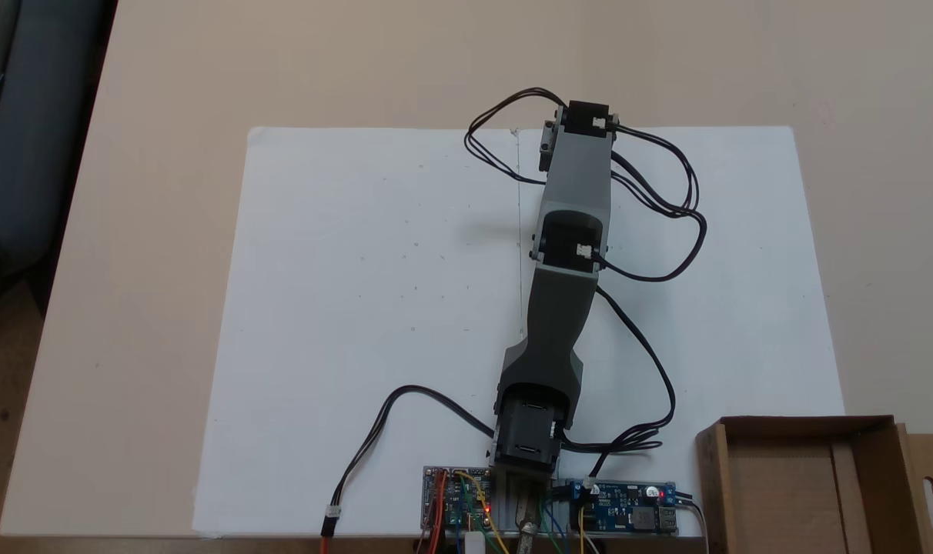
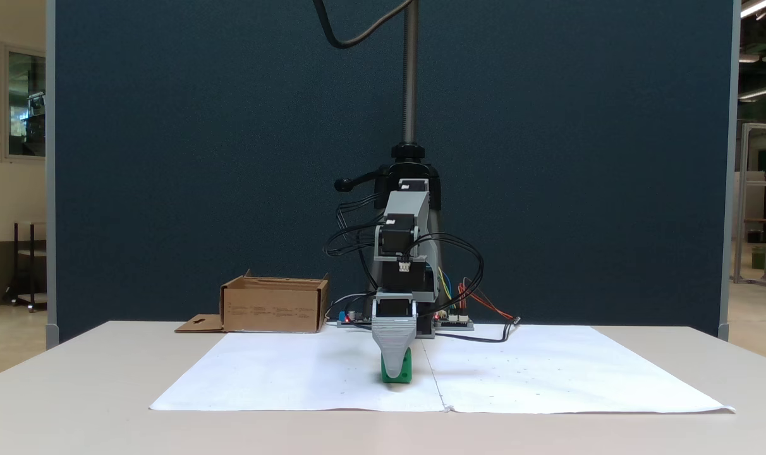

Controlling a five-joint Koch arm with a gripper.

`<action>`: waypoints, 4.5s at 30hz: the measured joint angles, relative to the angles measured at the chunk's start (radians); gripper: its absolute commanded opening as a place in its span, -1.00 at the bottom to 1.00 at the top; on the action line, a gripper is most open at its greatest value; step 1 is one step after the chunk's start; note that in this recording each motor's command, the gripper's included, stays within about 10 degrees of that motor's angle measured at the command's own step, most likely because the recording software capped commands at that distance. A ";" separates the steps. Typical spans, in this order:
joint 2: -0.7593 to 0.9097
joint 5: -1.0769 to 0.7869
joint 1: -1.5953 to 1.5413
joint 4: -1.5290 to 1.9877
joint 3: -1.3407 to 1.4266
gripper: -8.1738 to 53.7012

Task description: Grasp a green dice and put it in the bin.

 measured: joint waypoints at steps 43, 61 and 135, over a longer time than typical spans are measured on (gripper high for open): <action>0.003 0.005 -0.002 -0.104 0.095 0.51; 0.008 0.005 -0.005 -0.153 0.110 0.39; 0.339 0.005 0.623 0.495 -0.655 -0.36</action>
